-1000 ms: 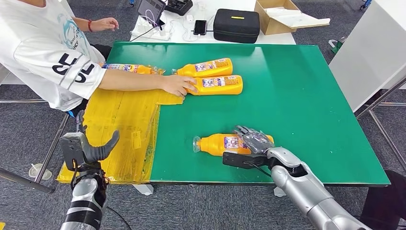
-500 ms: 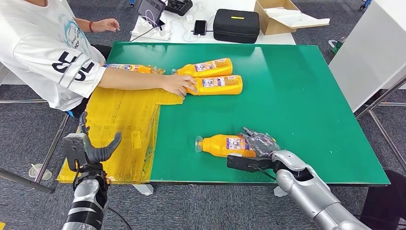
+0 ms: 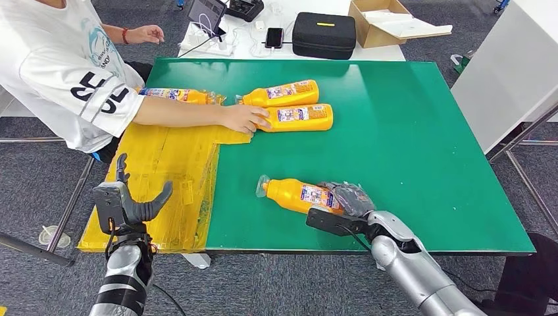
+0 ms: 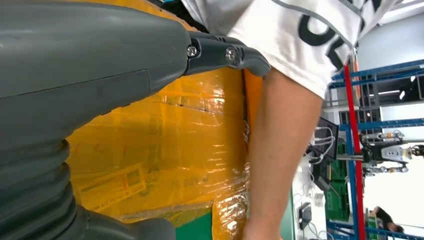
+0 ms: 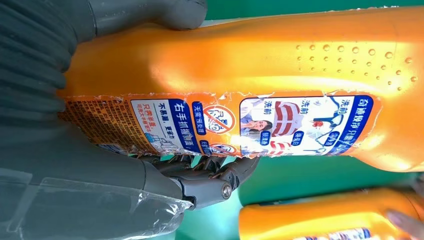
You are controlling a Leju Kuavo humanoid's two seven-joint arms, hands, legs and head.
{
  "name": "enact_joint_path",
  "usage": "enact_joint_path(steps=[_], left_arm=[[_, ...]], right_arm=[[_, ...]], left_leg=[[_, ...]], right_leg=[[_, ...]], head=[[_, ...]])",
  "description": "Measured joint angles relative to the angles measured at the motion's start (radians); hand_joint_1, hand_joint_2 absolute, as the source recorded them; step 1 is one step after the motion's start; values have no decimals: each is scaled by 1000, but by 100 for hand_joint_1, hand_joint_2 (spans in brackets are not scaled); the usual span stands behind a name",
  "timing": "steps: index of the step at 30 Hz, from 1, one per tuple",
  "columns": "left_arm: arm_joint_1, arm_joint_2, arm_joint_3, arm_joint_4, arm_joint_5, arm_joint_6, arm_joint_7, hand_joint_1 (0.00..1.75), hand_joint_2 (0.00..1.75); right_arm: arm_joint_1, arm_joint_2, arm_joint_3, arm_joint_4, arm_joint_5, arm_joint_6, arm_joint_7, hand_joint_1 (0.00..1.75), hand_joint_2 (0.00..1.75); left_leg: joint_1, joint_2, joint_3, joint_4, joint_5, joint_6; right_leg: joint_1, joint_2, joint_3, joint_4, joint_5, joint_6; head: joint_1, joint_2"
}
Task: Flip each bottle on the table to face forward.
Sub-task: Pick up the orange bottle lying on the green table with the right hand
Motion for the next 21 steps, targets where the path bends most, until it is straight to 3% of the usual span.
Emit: enact_joint_path(steps=[4,8,13,15,18,21], left_arm=[[1,-2,-1,0,6,-12,0,0,175],[16,-14,-6,-15,56,-94,15,0,175],[44,-33,-56,-74,217,-304,103,0,175],[50,-33,-89,-97,295,-400,140,0,175],[50,-30,-144,-121,384,-509,175,0,175],[50,-25,-187,-137,442,-580,191,0,175]], right_arm=[[29,29,-33,-14,-14,-58,-47,175,175],[100,127,-124,-98,8,-297,-170,175,175],[168,258,-222,-216,55,-595,-313,175,175],[191,298,-254,-238,74,-670,-385,175,175],[223,358,-301,-244,98,-704,-489,175,175],[239,401,-325,-231,86,-705,-532,175,175]], left_leg=[[0,-1,0,0,0,0],[0,0,-1,0,0,0],[1,-2,-3,0,0,0],[0,-2,-3,0,0,0],[0,-1,-3,0,0,0],[0,-1,-3,0,0,0]], right_leg=[[0,0,0,0,0,0],[0,0,-1,0,0,0],[0,-2,-2,0,-1,0],[0,-2,-2,0,-1,0],[0,-2,-2,0,-1,0],[0,-2,-2,0,0,0]], head=[[0,0],[0,0],[0,0],[0,0],[0,0],[0,0]])
